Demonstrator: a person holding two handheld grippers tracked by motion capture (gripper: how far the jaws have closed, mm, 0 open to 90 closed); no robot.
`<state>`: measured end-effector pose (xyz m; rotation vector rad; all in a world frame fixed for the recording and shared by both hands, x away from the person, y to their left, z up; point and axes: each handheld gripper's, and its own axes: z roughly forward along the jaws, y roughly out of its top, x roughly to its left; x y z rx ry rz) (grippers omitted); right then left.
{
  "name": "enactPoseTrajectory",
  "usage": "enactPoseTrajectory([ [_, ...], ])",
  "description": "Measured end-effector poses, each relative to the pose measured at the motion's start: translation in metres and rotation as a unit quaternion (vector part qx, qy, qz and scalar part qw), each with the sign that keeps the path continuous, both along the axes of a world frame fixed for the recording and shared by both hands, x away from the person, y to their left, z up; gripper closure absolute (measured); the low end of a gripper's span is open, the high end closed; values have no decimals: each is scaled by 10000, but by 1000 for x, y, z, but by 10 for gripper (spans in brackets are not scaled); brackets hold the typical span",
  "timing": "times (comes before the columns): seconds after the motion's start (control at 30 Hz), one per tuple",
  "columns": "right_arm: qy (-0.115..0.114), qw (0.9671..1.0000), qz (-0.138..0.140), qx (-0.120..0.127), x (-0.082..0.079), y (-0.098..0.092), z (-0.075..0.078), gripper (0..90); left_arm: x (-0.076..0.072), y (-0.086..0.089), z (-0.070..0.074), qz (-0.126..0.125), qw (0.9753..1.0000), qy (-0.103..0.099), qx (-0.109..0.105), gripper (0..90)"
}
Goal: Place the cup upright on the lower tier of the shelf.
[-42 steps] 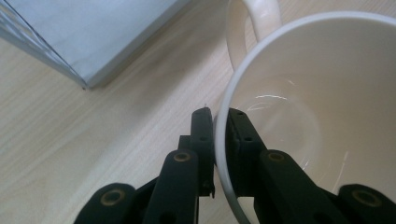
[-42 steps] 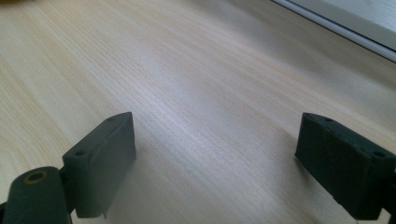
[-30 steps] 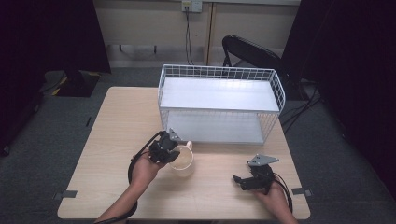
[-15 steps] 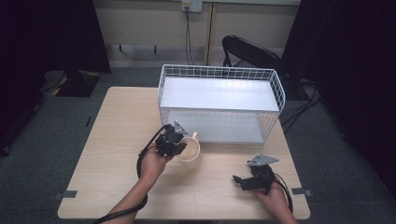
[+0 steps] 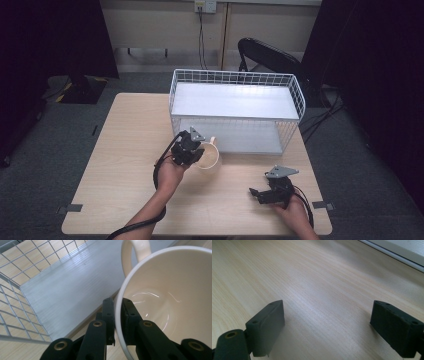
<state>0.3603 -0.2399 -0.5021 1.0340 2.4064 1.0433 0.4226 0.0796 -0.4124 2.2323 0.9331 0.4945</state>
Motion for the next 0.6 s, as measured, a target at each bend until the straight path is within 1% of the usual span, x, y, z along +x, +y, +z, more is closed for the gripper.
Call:
enactPoseTrajectory([
  [0.03,-1,10000,1,0,0,0,0,115,1,0,0,21,10000,-46,-3,829],
  [0.1,0,10000,0,0,0,0,0,115,3,-2,0,34,10000,-41,-74,829],
  [0.13,0,10000,0,0,0,0,0,115,4,-2,1,42,10000,-51,-12,829],
  [0.27,0,10000,-1,1,0,0,0,115,8,-2,1,123,9998,-90,-86,829],
  [0.3,0,10000,0,0,0,0,0,115,8,-3,1,148,9998,-132,-99,829],
  [0.6,2,10000,-1,1,0,0,0,114,14,-8,-2,342,9990,-248,-120,829],
])
